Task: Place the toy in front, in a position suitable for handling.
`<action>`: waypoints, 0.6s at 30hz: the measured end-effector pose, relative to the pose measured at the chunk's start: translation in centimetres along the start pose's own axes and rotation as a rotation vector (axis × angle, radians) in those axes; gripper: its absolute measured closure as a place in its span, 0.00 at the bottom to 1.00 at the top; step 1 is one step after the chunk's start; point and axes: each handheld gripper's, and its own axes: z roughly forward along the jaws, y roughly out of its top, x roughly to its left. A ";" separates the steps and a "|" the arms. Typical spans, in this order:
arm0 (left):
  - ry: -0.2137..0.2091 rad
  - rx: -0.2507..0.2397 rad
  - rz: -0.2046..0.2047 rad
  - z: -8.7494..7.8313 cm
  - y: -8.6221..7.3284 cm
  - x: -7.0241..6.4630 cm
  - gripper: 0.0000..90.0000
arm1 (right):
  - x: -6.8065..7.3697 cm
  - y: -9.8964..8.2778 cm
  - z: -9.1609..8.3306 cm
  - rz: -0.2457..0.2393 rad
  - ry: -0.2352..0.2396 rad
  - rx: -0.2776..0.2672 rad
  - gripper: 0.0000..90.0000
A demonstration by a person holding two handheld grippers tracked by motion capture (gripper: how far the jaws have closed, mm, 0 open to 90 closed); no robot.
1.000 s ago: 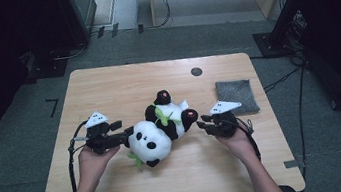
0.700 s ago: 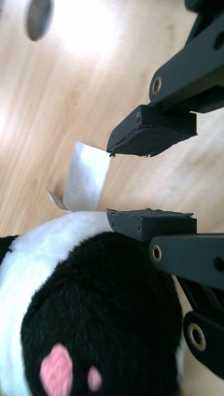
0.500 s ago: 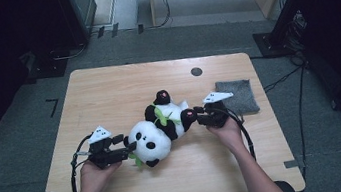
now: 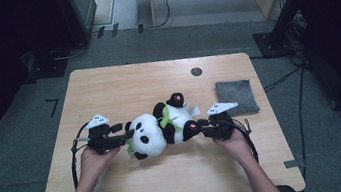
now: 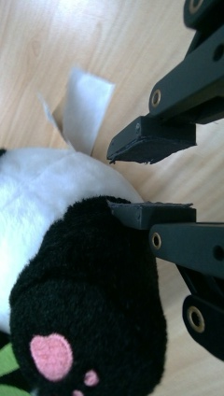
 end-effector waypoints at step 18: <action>-0.001 -0.035 0.010 -0.7 1.5 0.7 0.37 | -1.3 -1.2 -2.7 0.093 -0.097 -0.082 0.47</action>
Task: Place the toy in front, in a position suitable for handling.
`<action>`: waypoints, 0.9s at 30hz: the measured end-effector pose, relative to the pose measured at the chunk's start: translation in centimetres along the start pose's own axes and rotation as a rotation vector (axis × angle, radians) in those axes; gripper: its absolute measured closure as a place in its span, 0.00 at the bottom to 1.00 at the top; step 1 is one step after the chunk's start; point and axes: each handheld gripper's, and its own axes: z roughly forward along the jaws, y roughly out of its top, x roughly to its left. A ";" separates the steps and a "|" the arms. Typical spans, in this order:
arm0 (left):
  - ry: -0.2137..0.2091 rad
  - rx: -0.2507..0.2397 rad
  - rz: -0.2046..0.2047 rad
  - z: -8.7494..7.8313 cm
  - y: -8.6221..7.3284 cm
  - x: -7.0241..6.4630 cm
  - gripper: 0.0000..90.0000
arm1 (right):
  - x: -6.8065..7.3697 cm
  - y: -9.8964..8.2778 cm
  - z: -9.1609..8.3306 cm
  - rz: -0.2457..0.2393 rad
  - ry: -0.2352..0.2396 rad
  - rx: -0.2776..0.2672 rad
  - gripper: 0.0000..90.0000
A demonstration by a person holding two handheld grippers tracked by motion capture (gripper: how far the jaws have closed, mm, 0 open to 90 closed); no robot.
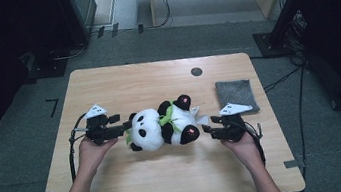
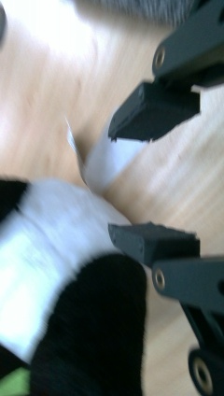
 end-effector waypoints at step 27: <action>-0.058 0.048 0.071 2.8 -2.5 -4.4 0.01 | -8.2 1.4 -1.0 0.140 -0.229 -0.091 0.26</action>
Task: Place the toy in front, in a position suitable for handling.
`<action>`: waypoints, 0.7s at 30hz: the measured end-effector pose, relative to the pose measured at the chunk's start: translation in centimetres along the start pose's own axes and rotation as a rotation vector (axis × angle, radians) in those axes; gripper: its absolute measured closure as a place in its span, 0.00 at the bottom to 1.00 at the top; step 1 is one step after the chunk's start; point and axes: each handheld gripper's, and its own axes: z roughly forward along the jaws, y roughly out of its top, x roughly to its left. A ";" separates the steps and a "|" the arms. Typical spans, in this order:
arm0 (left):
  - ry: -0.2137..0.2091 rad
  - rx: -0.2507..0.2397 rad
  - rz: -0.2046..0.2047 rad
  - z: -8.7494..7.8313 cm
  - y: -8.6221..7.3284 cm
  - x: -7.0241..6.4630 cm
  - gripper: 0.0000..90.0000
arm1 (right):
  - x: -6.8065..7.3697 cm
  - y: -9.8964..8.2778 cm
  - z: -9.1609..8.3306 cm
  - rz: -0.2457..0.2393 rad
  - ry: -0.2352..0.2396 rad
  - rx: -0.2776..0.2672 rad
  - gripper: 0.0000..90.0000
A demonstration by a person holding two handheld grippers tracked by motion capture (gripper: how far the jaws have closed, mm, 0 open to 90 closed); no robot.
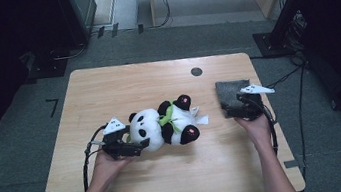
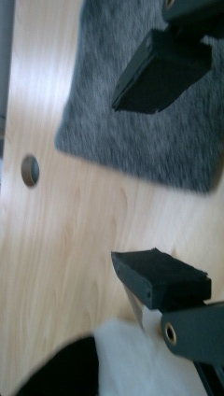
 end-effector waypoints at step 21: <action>-0.023 -0.057 0.028 0.9 -1.4 0.4 0.00 | -3.0 -0.9 5.8 0.012 -0.138 0.148 0.24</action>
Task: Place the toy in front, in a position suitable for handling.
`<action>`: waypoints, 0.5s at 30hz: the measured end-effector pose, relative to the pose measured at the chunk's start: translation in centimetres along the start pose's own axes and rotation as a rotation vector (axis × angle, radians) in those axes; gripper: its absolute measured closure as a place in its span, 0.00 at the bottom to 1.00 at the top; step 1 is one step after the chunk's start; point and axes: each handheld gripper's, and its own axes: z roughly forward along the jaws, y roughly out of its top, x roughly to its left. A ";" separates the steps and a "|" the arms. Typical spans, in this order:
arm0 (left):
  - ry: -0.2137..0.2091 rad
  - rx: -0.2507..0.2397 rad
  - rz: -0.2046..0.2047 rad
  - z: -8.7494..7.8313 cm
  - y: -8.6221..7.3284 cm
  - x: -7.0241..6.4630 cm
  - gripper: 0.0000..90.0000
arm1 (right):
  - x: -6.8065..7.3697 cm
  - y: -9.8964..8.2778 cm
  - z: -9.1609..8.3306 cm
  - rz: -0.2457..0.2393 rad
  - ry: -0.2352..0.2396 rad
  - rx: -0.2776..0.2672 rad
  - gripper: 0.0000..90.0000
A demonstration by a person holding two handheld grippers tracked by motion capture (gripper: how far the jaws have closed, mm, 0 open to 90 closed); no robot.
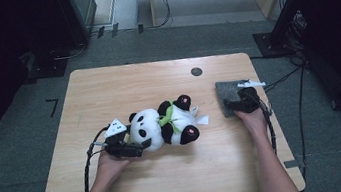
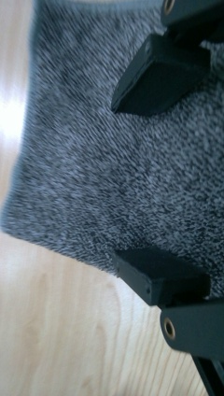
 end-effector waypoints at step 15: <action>-0.006 -0.008 -0.029 0.1 -0.7 0.0 0.02 | -0.1 -1.1 0.5 -0.018 -0.003 -0.052 0.24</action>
